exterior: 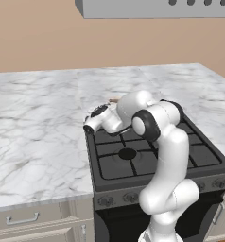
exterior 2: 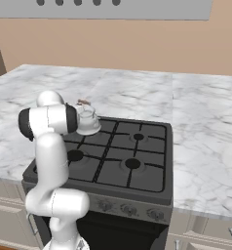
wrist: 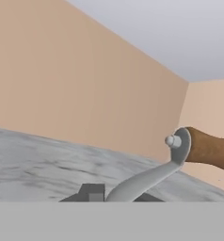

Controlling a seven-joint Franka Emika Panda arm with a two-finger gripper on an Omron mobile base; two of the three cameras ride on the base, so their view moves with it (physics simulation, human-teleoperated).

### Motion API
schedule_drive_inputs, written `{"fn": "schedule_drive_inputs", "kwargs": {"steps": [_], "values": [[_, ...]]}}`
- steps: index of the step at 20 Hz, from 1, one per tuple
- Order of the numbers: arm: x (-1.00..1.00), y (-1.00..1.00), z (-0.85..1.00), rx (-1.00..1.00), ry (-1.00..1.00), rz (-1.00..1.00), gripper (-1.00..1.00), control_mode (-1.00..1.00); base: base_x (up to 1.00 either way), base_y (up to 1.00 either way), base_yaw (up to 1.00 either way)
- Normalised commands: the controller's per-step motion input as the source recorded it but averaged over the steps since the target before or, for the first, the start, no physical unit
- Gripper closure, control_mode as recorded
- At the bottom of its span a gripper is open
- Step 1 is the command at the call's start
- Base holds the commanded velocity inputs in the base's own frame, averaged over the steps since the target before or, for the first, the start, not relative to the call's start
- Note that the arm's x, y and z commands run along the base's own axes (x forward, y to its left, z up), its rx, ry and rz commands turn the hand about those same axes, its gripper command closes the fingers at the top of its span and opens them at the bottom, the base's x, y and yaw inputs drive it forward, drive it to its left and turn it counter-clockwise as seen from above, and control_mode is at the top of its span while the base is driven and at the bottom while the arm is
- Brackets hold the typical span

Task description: Pick the kettle from the cabinet and place it on a stove burner. Then pick the pot from the counter and place it on another stove burner. Finally, turn both burners on.

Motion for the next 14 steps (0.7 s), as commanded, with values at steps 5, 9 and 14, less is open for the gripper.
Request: {"fn": "schedule_drive_inputs", "kwargs": {"steps": [5, 9, 14], "values": [[0.19, 0.02, -0.12, -0.02, 0.0, 0.0, 1.0, -1.0, 0.0, 0.0, 0.0], [0.08, 0.05, -0.09, 0.0, 0.0, 0.0, 1.0, -1.0, 0.0, 0.0, 0.0], [0.04, 0.08, -0.07, 0.0, 0.0, 0.0, -1.0, -1.0, 0.0, 0.0, 0.0]]}}
